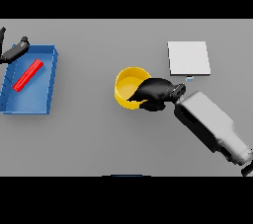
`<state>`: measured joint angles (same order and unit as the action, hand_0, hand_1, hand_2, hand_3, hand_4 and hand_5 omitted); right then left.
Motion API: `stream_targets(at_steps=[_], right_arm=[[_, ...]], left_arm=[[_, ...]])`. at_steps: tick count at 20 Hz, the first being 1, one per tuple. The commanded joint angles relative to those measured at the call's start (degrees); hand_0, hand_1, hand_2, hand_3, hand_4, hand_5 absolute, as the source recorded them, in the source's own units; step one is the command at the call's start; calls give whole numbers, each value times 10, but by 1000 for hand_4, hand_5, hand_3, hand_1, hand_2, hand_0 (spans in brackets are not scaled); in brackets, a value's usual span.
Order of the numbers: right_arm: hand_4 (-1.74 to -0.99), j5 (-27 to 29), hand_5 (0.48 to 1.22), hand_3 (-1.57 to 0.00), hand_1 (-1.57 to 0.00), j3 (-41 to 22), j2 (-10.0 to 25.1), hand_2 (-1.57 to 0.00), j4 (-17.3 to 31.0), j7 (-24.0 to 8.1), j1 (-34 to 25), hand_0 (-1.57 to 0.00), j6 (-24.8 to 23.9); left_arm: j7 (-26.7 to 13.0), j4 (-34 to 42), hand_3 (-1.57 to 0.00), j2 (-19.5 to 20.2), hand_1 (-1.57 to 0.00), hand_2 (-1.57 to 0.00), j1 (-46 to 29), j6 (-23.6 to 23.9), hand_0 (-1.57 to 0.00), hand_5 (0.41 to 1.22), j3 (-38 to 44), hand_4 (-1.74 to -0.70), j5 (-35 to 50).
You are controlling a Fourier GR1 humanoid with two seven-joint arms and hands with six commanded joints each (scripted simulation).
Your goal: Pick up the red beaker and tilt it to pour out 1 green nut into yellow bowl. Pick up the yellow bowl and place it on the metallic measuring scale.
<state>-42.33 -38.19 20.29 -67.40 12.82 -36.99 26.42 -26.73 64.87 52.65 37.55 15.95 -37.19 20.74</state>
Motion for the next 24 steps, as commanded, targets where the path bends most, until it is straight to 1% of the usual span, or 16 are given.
stream_targets(at_steps=[1, 3, 4, 5, 6, 7, 10, 11, 13, 15, 16, 17, 18, 20, 21, 24], right_arm=[[-1673, 1, 1191, -1126, -1370, 2, 3, -1365, -4, -9, 1, -1405, 3], [-1692, 6, 1202, -1212, -1443, 5, 6, -1439, -20, -22, -1, -1465, 9], [-1699, 12, 1206, -1260, -1468, 8, 5, -1466, -23, -28, -7, -1486, 16], [-1705, 20, 1209, -1307, -1489, 13, 16, -1487, -37, -22, -4, -1503, 25], [-1711, 25, 1211, -1350, -1505, 18, 18, -1504, -45, -31, -4, -1517, 31], [-1714, 33, 1213, -1357, -1518, 22, 22, -1517, -56, -40, -5, -1528, 37], [-1721, 43, 1217, -1325, -1544, 30, 42, -1543, -79, -45, -13, -1549, 47], [-1721, 46, 1218, -1302, -1549, 34, 46, -1549, -80, -58, -18, -1553, 53], [-1724, 52, 1218, -1361, -1546, 38, 50, -1556, -75, -66, -28, -1560, 60], [-1723, 62, 1218, -1319, -1555, 46, 55, -1561, -71, -67, -41, -1564, 67], [-1723, 61, 1219, -1289, -1558, 51, 63, -1563, -60, -55, -47, -1565, 59], [-1723, 61, 1219, -1269, -1561, 56, 69, -1565, -57, -66, -49, -1566, 54], [-1723, 61, 1220, -1279, -1535, 60, 77, -1566, -55, -68, -55, -1471, 53], [-1723, 56, 1220, -1324, -1548, 68, 91, -1568, -42, -71, -65, -1506, 40], [-1724, 59, 1220, -1341, -1552, 73, 94, -1568, -34, -83, -68, -1519, 42], [-1726, 55, 1221, -1417, -1561, 79, 110, -1570, -7, -69, -74, -1544, 19]], left_arm=[[-1, 9, 1, 2, 1, 1, -5, 3, 1, 730, 0, -791, 3], [3, 8, 1, 0, 1, 1, -4, 3, 1, 725, 0, -788, 2], [-4, 11, 1, 1, 1, 1, -2, 4, 1, 724, -1, -785, 1], [-5, 16, 1, 3, 1, 1, -5, 7, 1, 726, -2, -785, 0], [-7, 23, 1, 6, 1, 1, -8, 10, 1, 727, -4, -783, -1], [-11, 19, 1, 4, 1, 1, -5, 10, 1, 727, -3, -784, -1], [-5, 12, 1, 7, 1, 1, -2, 7, 1, 733, 1, -788, -1], [1, 11, 1, 5, 1, 1, -4, 7, 1, 737, 4, -793, 3], [8, 14, 1, 5, 1, 1, -5, 8, 1, 737, 4, -798, 2], [11, 12, 1, 8, 1, 1, -1, 6, 1, 741, 5, -799, 1], [11, 8, 1, 6, 1, 1, -2, 7, 1, 744, 5, -798, -1], [9, 2, 1, 5, 1, 1, 2, 1, 1, 747, 4, -795, -2], [8, 1, 1, 10, 1, 1, 5, -3, 1, 748, 8, -794, 2], [11, 7, 1, 11, 1, 1, 2, -1, 1, 753, 7, -790, 1], [8, 17, 1, 16, 1, 1, -2, 0, 1, 754, 7, -788, 3], [6, 6, 1, 10, 1, 1, -2, 0, 1, 755, 9, -803, 5]])
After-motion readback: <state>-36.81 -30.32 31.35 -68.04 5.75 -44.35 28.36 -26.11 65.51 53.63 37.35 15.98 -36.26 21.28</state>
